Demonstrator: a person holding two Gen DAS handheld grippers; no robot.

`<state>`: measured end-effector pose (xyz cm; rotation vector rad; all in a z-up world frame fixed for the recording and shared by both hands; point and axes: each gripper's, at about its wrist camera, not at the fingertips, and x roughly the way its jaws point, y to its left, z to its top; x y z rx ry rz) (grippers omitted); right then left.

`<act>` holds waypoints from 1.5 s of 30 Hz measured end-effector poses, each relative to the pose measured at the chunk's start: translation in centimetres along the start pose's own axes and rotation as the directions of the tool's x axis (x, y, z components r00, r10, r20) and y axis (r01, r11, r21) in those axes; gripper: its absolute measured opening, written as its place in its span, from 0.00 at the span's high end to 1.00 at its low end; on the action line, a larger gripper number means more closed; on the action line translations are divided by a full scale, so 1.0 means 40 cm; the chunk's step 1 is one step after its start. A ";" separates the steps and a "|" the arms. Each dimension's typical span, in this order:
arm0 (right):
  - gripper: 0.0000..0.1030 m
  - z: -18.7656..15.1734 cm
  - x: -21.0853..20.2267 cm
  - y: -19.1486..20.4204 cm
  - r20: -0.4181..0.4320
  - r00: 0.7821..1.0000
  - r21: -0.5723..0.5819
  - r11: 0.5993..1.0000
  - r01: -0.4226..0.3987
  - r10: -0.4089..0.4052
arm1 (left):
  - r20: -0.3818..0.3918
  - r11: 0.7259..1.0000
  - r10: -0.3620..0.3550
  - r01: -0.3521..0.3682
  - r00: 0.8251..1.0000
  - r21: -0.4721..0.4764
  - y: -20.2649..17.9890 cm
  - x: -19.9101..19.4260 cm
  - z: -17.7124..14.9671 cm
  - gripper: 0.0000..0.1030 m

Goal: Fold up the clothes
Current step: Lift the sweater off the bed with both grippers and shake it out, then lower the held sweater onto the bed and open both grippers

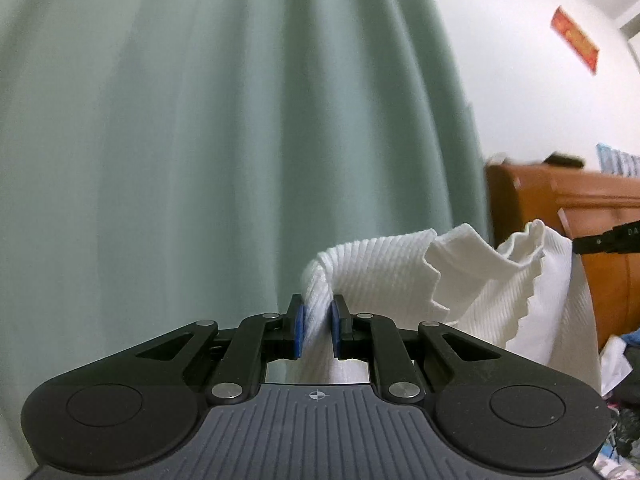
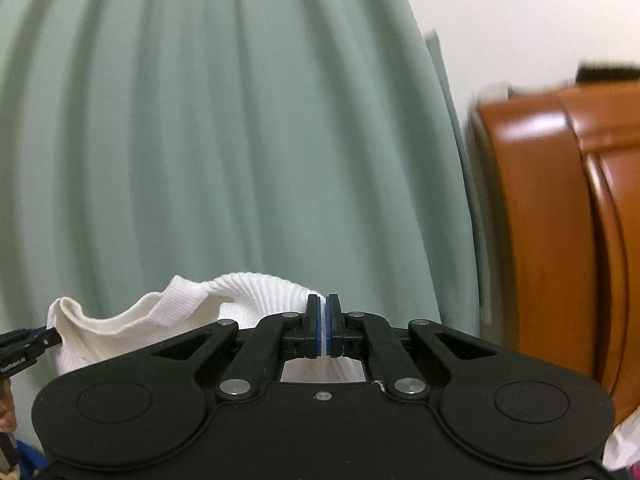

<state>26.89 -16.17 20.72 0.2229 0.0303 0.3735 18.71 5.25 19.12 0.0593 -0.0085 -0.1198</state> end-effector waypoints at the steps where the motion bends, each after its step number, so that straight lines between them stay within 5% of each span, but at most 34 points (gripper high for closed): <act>1: 0.97 -0.013 0.029 -0.002 -0.020 1.000 -0.003 1.000 0.008 -0.008 | -0.022 1.000 0.001 -0.001 1.000 -0.010 0.007 0.028 -0.014 0.89; 13: 0.97 -0.134 0.456 -0.069 -0.185 0.979 0.012 0.996 0.088 -0.084 | -0.207 0.996 0.094 -0.091 0.974 0.024 0.060 0.392 -0.168 0.89; 26: 0.97 -0.257 0.853 -0.152 -0.308 0.934 -0.040 0.983 0.177 -0.181 | -0.374 0.982 0.184 -0.184 0.909 0.036 0.101 0.737 -0.336 0.89; 38: 0.97 -0.404 1.111 -0.197 -0.431 0.874 -0.097 0.975 0.202 -0.224 | -0.509 0.971 0.234 -0.221 0.828 0.087 0.139 0.899 -0.506 0.89; 45: 0.97 -0.453 1.194 -0.217 -0.472 0.846 -0.127 0.969 0.213 -0.248 | -0.550 0.971 0.239 -0.213 0.800 0.111 0.152 0.923 -0.524 0.88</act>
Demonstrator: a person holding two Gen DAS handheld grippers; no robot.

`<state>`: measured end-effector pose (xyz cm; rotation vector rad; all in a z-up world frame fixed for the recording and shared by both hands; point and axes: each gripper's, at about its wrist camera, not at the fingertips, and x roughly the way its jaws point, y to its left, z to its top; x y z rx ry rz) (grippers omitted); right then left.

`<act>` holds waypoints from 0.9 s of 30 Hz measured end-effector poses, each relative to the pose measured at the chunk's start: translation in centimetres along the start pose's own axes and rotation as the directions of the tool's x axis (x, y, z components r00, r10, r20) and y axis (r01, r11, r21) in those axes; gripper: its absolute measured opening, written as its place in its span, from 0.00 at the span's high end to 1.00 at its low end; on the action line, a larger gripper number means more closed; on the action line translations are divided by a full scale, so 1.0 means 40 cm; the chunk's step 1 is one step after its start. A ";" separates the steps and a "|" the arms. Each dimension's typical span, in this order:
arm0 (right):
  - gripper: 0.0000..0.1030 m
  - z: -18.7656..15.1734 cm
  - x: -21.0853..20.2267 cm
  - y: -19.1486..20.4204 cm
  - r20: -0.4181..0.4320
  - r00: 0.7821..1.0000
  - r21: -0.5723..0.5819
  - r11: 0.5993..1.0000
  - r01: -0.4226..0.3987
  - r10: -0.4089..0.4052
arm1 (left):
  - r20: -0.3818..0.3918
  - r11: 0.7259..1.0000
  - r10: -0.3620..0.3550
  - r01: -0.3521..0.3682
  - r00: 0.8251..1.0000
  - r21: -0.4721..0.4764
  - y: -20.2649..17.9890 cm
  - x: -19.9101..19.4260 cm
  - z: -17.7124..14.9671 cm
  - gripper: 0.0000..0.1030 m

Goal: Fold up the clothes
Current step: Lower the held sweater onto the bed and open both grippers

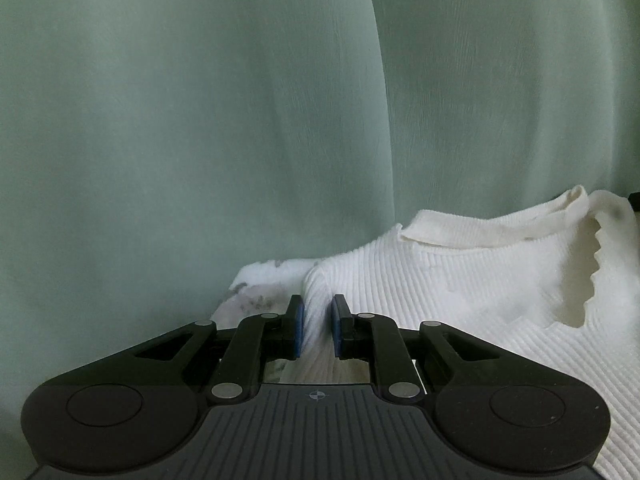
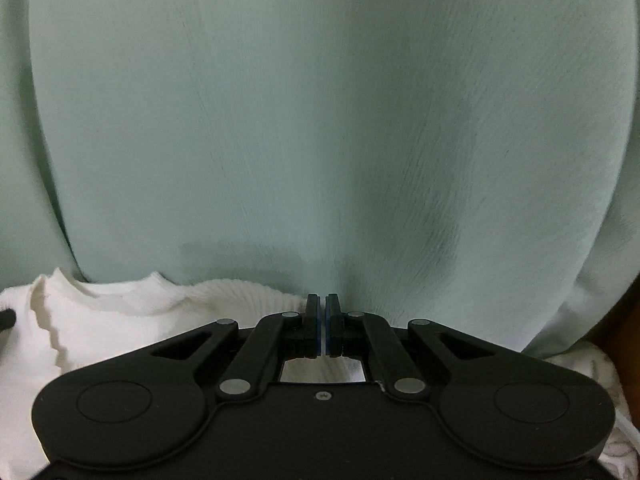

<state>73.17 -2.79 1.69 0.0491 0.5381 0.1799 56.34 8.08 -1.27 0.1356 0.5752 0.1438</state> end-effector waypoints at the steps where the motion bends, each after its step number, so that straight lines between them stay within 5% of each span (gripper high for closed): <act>1: 0.97 -0.001 0.011 0.001 -0.007 1.000 -0.006 1.000 0.004 -0.004 | -0.012 1.000 0.002 -0.002 1.000 0.006 0.004 0.001 -0.002 0.88; 11: 0.97 0.007 0.066 0.015 -0.072 0.997 -0.042 0.999 0.029 -0.032 | -0.094 0.999 0.024 -0.020 0.995 0.046 -0.004 0.002 0.003 0.85; 22: 0.95 0.057 0.015 0.016 -0.057 0.998 -0.034 0.999 0.030 -0.032 | -0.051 0.999 0.031 -0.030 0.998 0.031 -0.001 -0.072 0.012 0.76; 27: 0.86 0.087 -0.061 0.004 -0.030 0.999 -0.024 0.999 0.022 -0.023 | -0.042 1.000 0.028 -0.028 0.999 0.014 0.012 -0.143 0.014 0.72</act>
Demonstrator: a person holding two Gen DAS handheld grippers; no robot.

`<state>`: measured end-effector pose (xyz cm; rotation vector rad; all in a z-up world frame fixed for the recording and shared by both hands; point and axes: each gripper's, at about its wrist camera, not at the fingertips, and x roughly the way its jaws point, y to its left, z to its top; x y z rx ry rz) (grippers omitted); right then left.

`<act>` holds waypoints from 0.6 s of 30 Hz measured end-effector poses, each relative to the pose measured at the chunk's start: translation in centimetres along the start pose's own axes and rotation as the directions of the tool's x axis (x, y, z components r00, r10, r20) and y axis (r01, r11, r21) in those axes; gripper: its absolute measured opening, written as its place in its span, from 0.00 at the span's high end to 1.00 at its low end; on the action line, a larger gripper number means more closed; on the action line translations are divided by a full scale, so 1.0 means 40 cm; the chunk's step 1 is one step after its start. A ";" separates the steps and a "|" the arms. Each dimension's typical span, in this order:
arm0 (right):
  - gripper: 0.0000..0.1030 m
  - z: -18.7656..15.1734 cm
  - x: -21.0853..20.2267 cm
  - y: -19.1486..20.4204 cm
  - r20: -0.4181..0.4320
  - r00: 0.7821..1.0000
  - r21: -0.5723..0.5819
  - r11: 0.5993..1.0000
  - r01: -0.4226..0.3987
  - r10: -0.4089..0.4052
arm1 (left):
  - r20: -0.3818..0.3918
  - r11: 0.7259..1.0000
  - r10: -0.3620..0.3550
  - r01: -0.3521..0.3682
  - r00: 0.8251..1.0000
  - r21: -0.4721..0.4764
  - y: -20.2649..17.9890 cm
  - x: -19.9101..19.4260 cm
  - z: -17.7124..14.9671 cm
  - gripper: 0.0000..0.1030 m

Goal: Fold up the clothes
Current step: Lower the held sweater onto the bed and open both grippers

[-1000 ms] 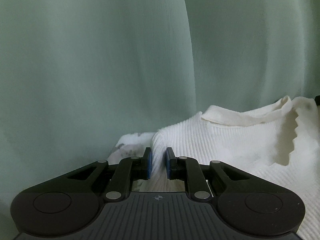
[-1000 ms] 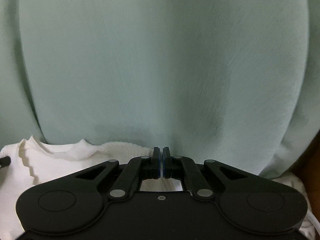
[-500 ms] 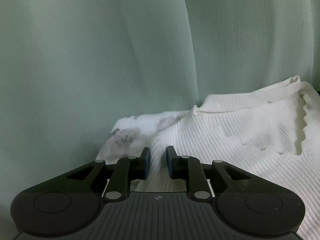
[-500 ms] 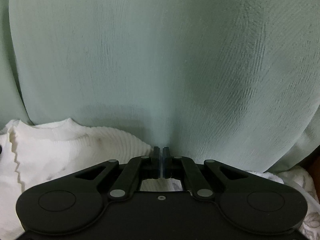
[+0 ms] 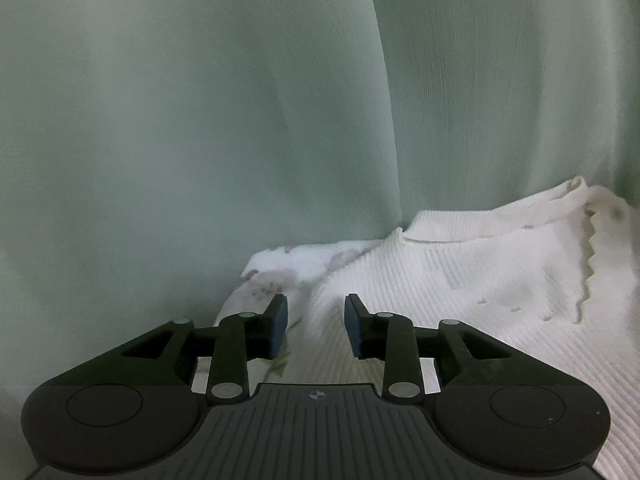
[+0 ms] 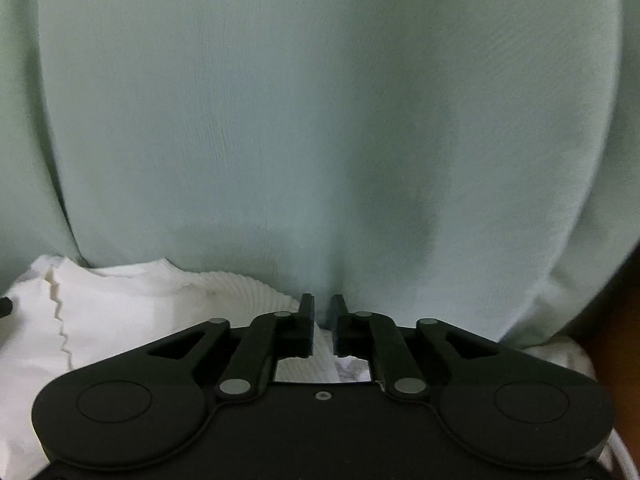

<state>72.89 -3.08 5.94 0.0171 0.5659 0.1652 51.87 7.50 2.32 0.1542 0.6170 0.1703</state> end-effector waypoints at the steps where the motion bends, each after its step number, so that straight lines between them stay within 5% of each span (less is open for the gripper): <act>1: 0.83 0.005 -0.018 -0.004 0.005 1.000 0.003 1.000 -0.003 0.003 | 0.002 1.000 -0.004 0.004 1.000 -0.008 0.006 -0.012 0.000 0.69; 3: 0.75 0.009 -0.063 -0.010 0.017 1.000 0.009 1.000 -0.014 0.014 | 0.014 1.000 -0.011 0.011 1.000 -0.025 0.016 -0.051 -0.002 0.51; 7: 0.67 -0.001 -0.176 -0.012 0.041 0.999 -0.003 0.999 -0.035 0.035 | 0.046 0.999 -0.028 0.029 0.999 -0.028 0.031 -0.151 -0.011 0.38; 9: 0.56 -0.104 -0.302 0.007 0.051 0.997 -0.013 0.999 -0.051 0.052 | 0.059 0.999 -0.032 0.034 0.998 -0.029 0.041 -0.185 -0.015 0.28; 14: 0.42 -0.160 -0.381 -0.047 0.058 0.996 -0.066 0.996 -0.064 0.068 | 0.092 0.998 -0.048 0.051 0.995 -0.025 0.053 -0.302 -0.042 0.19; 18: 0.34 -0.284 -0.532 -0.001 0.039 0.996 -0.120 0.990 -0.081 0.086 | 0.112 0.997 -0.068 0.070 0.991 -0.017 0.055 -0.380 -0.076 0.12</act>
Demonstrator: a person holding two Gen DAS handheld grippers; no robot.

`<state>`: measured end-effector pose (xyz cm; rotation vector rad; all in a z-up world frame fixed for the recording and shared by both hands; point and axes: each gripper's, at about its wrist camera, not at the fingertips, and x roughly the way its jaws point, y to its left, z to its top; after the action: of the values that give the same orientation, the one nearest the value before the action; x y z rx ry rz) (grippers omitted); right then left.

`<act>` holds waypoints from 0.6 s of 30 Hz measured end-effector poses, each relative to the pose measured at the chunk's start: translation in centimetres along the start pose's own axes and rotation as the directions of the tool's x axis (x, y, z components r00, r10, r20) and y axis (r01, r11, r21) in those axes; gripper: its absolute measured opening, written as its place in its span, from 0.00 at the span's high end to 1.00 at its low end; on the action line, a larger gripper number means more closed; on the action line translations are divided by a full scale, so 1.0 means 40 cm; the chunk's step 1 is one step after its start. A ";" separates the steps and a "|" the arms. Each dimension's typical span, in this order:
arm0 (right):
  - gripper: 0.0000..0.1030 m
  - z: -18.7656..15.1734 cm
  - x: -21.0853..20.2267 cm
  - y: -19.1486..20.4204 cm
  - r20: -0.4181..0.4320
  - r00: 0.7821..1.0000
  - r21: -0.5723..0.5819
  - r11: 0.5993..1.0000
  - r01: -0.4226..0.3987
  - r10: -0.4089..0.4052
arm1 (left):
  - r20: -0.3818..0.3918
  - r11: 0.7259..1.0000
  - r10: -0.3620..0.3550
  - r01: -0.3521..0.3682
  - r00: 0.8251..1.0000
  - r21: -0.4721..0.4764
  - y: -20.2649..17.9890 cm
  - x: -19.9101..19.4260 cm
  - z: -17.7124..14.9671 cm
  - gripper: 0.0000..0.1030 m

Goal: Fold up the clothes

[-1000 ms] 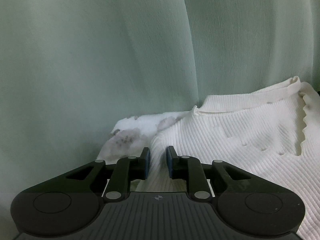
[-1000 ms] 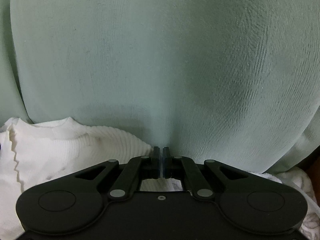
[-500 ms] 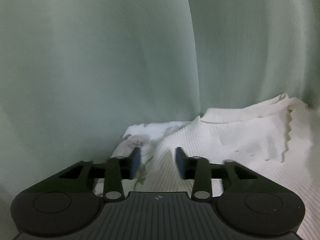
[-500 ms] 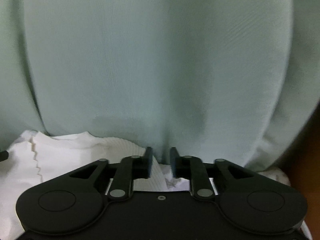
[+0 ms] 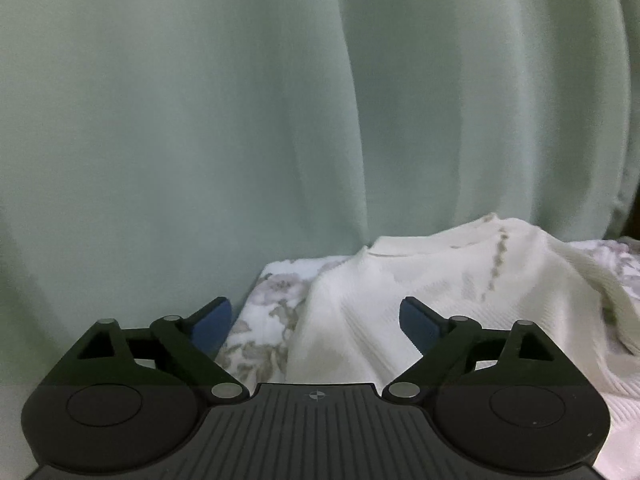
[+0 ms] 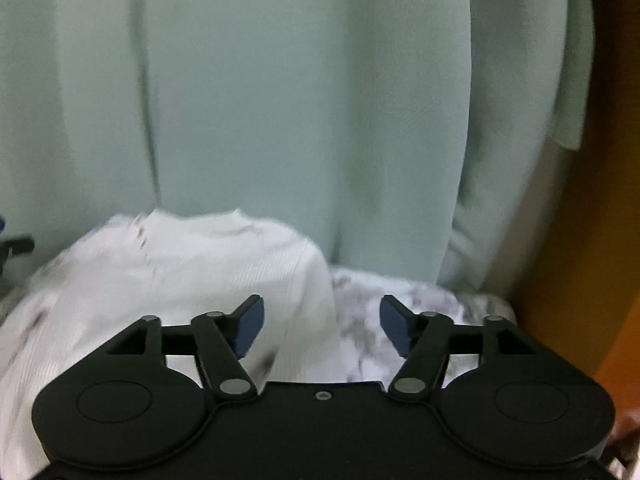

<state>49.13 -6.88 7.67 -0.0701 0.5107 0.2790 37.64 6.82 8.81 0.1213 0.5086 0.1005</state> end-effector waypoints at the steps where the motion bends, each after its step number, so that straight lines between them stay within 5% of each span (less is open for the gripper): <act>1: 0.34 -0.026 -0.025 0.003 -0.004 1.000 -0.017 1.000 -0.002 0.002 | 0.004 1.000 -0.008 0.008 1.000 0.002 0.001 0.001 -0.013 0.12; 5: 0.32 -0.112 -0.068 0.003 -0.030 1.000 -0.047 0.999 -0.004 0.003 | 0.026 0.999 -0.032 0.032 0.999 -0.015 -0.001 -0.091 -0.056 0.01; 18: 0.32 -0.302 -0.194 -0.118 -0.103 0.994 0.125 0.992 -0.031 0.044 | 0.016 0.993 -0.093 0.094 0.996 -0.070 -0.022 -0.150 -0.226 0.00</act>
<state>38.25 -14.95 0.94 0.0453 0.6337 0.2805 28.05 6.02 3.75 0.0292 0.4970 0.0262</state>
